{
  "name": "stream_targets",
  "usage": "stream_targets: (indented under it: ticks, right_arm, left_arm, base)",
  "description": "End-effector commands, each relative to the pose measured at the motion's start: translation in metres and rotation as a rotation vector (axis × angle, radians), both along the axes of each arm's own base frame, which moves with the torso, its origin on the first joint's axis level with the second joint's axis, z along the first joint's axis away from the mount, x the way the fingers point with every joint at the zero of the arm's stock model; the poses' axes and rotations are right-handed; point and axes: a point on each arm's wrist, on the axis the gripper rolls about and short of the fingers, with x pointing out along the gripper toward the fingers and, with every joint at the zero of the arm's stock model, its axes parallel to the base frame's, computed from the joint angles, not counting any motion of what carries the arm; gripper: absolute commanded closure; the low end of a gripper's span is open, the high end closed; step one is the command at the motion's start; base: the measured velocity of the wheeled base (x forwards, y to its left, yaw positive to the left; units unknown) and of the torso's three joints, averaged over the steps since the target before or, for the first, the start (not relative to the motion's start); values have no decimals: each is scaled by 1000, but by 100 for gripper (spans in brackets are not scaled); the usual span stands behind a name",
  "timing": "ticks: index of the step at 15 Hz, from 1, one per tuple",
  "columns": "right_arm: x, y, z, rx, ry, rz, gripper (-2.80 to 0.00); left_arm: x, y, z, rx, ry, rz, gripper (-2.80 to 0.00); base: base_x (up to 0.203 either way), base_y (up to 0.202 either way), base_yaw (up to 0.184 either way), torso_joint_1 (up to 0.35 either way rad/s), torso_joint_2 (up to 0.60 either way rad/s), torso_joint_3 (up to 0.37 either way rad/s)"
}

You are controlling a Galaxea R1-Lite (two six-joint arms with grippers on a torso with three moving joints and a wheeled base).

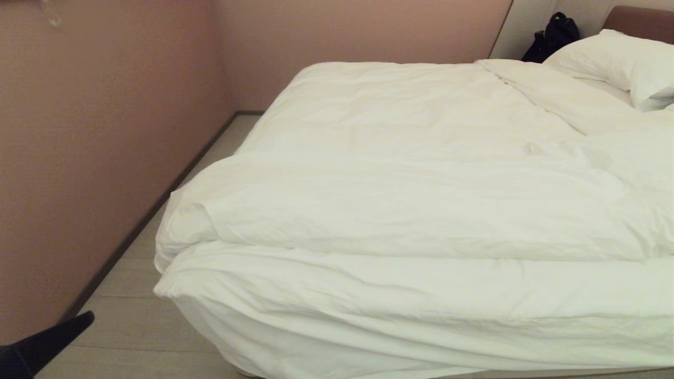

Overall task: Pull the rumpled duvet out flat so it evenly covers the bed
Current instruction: Hold the folded corner of the quilt

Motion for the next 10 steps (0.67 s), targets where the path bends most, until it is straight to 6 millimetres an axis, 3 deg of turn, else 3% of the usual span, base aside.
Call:
stream_targets:
  ticks: [1, 10]
  right_arm:
    - [0, 0, 0, -1, 1, 2, 0]
    - [0, 0, 0, -1, 1, 0, 0]
  left_arm:
    - [29, 0, -3, -25, 119, -1, 0]
    - [110, 4, 8, -33, 241, 20, 0]
  base:
    - [0, 0, 0, 0, 0, 0]
    - [0, 0, 0, 0, 0, 0]
